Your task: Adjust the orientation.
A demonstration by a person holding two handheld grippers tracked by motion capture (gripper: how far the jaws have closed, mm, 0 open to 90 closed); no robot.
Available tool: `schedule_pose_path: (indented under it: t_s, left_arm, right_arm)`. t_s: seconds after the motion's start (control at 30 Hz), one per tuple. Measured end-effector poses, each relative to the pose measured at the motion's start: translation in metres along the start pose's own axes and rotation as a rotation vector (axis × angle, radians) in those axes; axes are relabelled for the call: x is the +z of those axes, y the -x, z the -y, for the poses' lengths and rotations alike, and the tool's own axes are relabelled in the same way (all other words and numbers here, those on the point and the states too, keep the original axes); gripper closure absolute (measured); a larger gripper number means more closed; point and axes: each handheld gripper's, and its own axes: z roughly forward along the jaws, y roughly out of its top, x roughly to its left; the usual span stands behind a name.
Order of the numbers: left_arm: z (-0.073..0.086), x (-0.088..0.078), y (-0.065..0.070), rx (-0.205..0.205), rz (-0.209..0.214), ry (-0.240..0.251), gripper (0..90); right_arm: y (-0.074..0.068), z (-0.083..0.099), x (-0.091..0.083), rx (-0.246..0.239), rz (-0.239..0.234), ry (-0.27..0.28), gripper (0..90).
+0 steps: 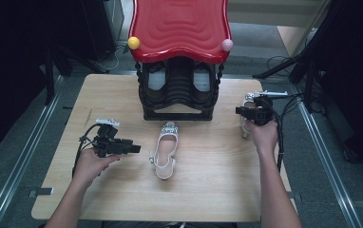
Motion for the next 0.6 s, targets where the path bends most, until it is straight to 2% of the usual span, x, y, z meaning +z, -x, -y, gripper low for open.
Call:
schedule_pose_path:
  t_s: [0.17,0.37,0.6]
  left_arm:
    - [0.005,-0.003,0.001,0.008,-0.003,-0.001,40.5]
    - [0.011,-0.007,0.0,-0.006,-0.015,0.011,40.5]
    - [0.014,-0.011,-0.001,-0.013,-0.02,0.017,40.5]
  right_arm:
    - [0.011,-0.009,0.001,0.029,-0.002,0.021,74.2]
    - [0.021,-0.016,0.001,0.041,0.043,0.021,73.4]
    - [0.041,-0.01,0.008,0.095,0.069,0.0,72.0]
